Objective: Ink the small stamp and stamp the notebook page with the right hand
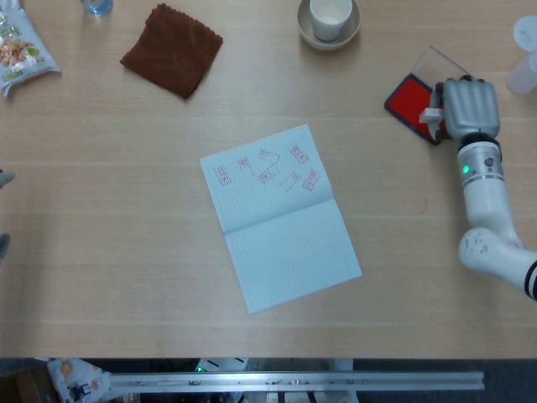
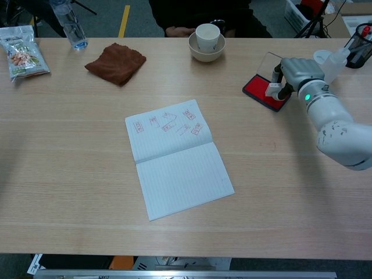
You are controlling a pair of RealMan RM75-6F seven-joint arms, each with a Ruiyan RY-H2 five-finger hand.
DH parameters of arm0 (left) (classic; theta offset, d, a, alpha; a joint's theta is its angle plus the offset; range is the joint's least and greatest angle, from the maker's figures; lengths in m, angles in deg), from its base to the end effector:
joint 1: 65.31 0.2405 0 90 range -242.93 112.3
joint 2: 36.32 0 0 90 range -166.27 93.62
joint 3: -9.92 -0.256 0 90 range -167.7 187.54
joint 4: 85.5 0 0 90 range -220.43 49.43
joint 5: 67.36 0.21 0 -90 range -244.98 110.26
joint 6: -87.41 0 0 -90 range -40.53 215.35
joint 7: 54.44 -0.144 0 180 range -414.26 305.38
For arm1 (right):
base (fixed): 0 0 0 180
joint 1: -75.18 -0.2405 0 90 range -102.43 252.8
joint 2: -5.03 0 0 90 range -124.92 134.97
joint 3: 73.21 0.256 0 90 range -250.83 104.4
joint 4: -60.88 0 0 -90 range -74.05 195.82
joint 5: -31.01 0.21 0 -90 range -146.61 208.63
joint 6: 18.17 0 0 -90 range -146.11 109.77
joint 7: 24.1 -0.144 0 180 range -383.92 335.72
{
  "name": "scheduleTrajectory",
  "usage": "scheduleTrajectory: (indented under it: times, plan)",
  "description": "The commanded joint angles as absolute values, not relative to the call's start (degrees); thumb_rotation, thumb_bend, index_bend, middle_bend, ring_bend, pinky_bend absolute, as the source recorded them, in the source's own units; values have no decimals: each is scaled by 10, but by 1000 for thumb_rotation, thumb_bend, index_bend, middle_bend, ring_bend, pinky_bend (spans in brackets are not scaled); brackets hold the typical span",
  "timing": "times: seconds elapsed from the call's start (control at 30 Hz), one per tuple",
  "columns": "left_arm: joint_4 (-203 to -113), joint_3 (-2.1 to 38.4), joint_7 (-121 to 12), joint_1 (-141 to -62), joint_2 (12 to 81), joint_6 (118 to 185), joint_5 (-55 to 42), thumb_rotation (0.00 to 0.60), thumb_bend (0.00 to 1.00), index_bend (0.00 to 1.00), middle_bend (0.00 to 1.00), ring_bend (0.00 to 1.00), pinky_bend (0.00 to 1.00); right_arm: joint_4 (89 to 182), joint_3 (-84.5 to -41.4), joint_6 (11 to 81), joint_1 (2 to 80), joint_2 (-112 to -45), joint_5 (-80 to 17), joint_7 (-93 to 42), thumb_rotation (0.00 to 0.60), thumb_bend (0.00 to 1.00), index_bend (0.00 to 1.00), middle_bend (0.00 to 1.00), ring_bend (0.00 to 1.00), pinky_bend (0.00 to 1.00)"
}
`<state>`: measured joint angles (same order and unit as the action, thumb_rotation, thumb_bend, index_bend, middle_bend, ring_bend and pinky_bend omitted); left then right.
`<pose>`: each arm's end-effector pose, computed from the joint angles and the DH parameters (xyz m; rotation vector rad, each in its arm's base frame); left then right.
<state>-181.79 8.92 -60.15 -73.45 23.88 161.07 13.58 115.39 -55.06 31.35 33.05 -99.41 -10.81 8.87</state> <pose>-0.3210 0.1793 0.1447 -1.5239 -1.0200 -0.6613 -0.2390 -0.3936 -0.0456 1.5023 -1.0725 0.5354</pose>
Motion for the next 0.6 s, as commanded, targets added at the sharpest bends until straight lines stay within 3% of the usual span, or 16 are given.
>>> scheduleTrajectory:
  times: [0.03, 0.6]
  plan:
    - [-1819, 89, -603, -735, 239, 1611, 135, 600, 325, 149, 155, 139, 104, 1151, -551, 311, 327, -996, -105, 92, 600, 329, 641, 459, 288, 335]
    - [-1820, 87, -604, -735, 239, 1608, 131, 600, 325, 148, 145, 139, 104, 1132, -553, 308, 316, -1006, -90, 104, 600, 329, 640, 459, 288, 335]
